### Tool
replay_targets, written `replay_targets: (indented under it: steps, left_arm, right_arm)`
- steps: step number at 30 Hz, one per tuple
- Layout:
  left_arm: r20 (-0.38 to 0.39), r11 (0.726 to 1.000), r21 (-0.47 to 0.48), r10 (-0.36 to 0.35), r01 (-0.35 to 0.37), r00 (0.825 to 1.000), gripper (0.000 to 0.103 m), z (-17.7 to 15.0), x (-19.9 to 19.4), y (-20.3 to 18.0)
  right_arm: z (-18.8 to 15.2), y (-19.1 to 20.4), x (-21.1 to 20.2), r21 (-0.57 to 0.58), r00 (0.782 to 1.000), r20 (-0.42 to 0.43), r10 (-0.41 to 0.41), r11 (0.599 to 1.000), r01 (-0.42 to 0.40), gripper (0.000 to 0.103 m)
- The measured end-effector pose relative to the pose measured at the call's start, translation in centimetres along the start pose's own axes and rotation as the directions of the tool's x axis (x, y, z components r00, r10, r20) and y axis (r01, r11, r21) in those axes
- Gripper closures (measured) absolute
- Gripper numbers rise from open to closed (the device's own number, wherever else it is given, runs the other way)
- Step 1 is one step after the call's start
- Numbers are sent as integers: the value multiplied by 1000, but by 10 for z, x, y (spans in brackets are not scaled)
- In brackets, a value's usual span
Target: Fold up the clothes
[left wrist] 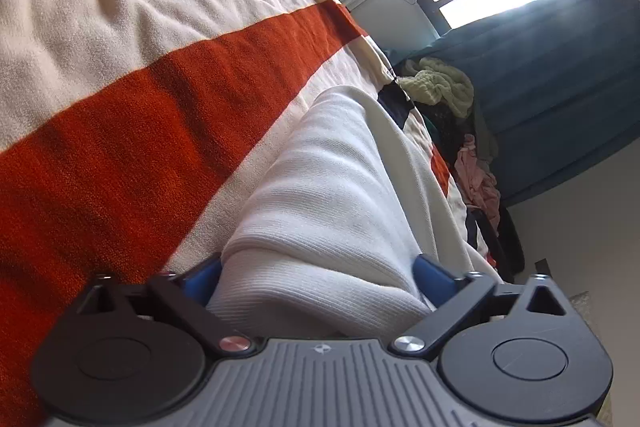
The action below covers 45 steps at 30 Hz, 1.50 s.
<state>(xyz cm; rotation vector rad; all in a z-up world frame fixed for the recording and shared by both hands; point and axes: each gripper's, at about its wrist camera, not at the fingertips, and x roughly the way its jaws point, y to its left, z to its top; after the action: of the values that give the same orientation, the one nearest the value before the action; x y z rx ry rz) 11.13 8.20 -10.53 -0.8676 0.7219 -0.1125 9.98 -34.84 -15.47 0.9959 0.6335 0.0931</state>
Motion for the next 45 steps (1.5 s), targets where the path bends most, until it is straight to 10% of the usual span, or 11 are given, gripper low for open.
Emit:
replay_targets:
  steps: [11, 21, 36, 41, 45]
  left_arm:
    - [62, 995, 92, -33, 27, 997, 59, -4, -20, -24]
    - [31, 992, 45, -120, 119, 992, 64, 5, -11, -109]
    - [-185, 874, 354, -283, 333, 941, 64, -48, 282, -454]
    - [-279, 854, 383, -258, 353, 925, 64, -91, 369, -467]
    - [-328, 867, 356, -234, 349, 915, 63, -111, 408, -406]
  right_arm:
    - [-5, 29, -27, -62, 997, 74, 30, 998, -26, 61]
    - [61, 77, -67, -151, 983, 162, 82, 987, -57, 63]
    - [348, -26, -111, 35, 867, 496, -38, 999, 24, 63]
    - [384, -86, -89, 101, 845, 514, -147, 989, 110, 63]
    - [368, -137, -60, 151, 857, 476, -197, 978, 141, 63]
